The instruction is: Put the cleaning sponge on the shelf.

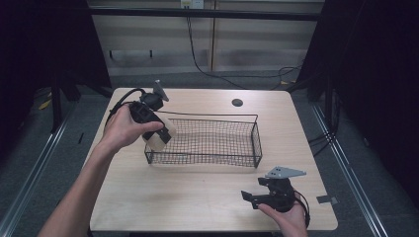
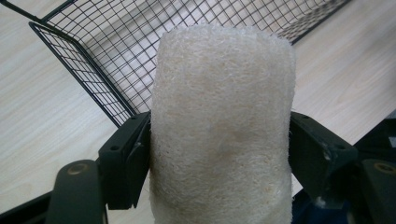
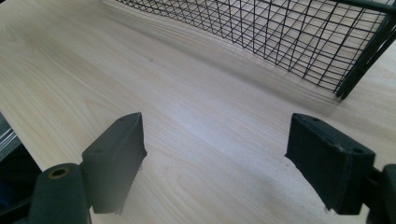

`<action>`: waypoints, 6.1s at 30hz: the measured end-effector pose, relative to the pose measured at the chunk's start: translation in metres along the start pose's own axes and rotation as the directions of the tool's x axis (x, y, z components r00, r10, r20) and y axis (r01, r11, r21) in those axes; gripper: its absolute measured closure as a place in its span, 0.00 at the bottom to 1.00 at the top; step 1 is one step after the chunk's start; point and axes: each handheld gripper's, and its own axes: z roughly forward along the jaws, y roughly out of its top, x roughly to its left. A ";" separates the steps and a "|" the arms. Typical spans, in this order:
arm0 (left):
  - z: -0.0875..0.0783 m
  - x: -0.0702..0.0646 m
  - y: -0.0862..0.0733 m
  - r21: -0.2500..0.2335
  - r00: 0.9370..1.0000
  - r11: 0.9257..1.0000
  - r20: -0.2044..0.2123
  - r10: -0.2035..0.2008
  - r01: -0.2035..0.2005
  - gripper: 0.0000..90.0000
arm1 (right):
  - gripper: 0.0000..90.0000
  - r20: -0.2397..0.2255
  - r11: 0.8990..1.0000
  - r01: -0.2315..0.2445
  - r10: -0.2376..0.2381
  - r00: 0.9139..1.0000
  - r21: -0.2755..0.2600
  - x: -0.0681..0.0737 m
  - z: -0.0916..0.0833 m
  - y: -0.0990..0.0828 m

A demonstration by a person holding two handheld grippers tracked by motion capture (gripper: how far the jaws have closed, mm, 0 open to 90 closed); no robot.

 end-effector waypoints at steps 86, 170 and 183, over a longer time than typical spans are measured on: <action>0.108 0.032 0.025 0.064 0.845 0.849 -0.161 -0.510 0.525 0.30 | 0.21 -0.032 1.000 0.012 -0.011 0.999 0.027 0.005 0.003 -0.001; 0.091 0.042 0.002 -0.029 0.842 0.842 0.013 -0.539 0.539 0.21 | 0.21 -0.053 1.000 -0.005 0.006 0.999 0.019 0.003 0.003 -0.001; 0.074 0.044 -0.018 -0.119 0.892 0.885 0.101 -0.440 0.450 0.20 | 0.21 -0.046 1.000 -0.005 0.006 0.999 0.017 0.002 0.003 -0.001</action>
